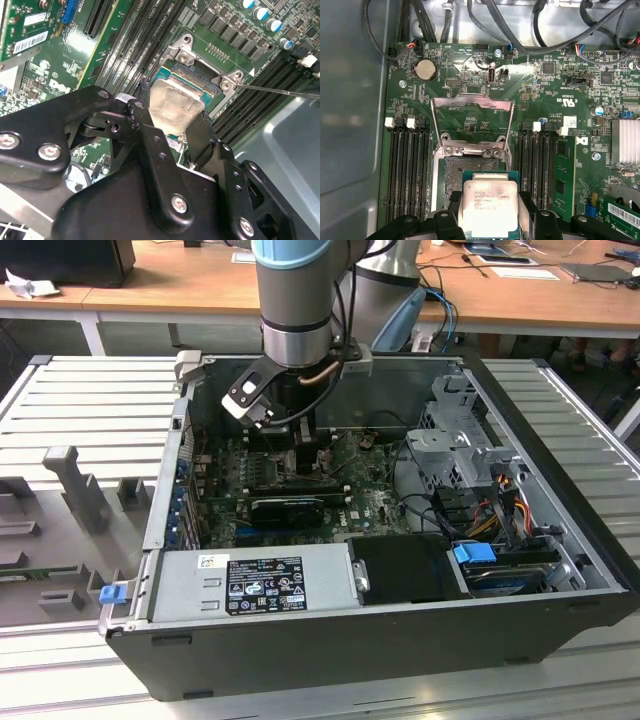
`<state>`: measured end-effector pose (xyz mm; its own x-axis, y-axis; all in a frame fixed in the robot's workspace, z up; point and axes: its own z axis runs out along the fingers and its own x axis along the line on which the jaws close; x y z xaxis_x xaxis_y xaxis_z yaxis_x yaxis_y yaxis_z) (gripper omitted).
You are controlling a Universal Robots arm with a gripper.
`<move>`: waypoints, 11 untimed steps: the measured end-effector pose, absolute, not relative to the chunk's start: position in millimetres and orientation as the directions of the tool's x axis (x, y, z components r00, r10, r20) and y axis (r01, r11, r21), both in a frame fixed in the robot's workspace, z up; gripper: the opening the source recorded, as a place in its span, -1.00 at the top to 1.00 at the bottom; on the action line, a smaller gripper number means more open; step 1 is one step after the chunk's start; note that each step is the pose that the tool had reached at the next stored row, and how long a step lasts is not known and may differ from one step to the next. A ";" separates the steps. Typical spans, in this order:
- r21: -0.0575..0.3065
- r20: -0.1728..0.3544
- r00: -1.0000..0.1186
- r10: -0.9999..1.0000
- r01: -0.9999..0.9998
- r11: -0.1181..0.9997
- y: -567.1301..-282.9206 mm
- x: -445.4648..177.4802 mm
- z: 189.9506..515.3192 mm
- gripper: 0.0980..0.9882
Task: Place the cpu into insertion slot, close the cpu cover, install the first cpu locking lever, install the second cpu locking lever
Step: 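Place the cpu into insertion slot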
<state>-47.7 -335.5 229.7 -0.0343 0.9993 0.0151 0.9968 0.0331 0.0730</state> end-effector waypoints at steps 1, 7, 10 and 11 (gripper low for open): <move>0.073 0.015 -0.031 0.999 0.997 0.030 -335.5 -47.7 228.5 0.03; 0.073 0.015 -0.026 1.000 0.997 0.024 -324.8 -47.7 217.4 0.03; 0.073 0.015 0.002 1.000 0.997 -0.003 -323.3 -46.5 213.5 0.03; 0.073 0.015 0.008 1.000 0.997 -0.009 -322.4 -46.2 211.6 0.03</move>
<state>-46.2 -322.4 211.6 0.0077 0.9999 0.0146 0.9973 -0.0087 0.0731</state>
